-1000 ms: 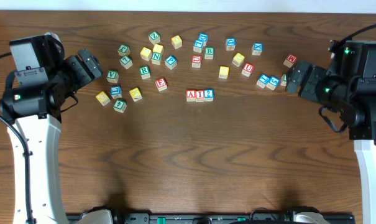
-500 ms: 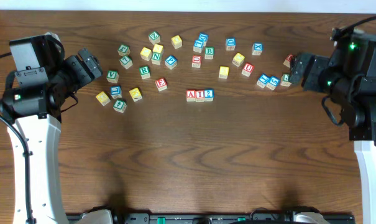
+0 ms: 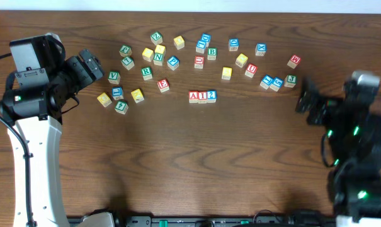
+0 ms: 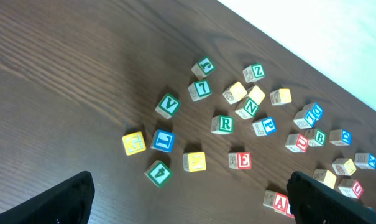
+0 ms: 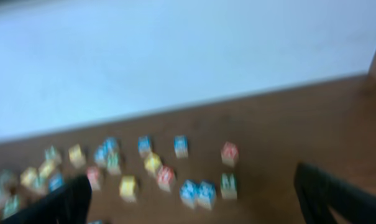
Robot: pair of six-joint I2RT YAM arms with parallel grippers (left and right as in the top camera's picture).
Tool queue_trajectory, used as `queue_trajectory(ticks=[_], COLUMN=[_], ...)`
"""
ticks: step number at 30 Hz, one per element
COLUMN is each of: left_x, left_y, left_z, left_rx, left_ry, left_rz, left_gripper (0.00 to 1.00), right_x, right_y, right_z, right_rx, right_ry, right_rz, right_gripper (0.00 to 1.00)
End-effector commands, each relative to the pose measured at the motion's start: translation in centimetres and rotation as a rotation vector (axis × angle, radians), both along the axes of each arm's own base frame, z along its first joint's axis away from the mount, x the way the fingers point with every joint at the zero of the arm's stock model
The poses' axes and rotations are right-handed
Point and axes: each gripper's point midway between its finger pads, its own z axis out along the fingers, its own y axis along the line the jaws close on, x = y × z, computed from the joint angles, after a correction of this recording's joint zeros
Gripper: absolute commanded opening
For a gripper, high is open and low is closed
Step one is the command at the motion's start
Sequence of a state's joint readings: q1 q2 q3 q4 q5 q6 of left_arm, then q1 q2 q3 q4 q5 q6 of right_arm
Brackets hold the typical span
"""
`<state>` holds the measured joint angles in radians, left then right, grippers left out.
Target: Spell out AI2
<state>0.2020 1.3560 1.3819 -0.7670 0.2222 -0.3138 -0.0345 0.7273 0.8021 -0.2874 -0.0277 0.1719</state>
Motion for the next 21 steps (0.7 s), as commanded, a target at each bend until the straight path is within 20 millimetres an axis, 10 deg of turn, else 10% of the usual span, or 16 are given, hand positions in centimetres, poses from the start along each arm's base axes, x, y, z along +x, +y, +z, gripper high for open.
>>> queue_trajectory(ticks=[1, 21], left_x=[0.0, 0.0], left_y=[0.3, 0.3], left_z=[0.4, 0.4], left_rx=[0.011, 0.011], left_ry=[-0.008, -0.008], left_rz=[0.005, 0.005], left_gripper=[0.98, 0.98], right_x=[-1.6, -5.6], right_y=[0.0, 0.8], right_z=[-3.2, -14.3], right_rx=[-0.014, -0.015], right_ry=[-0.056, -0.197], right_rz=[0.002, 0.036], right_gripper=[0.99, 0.99])
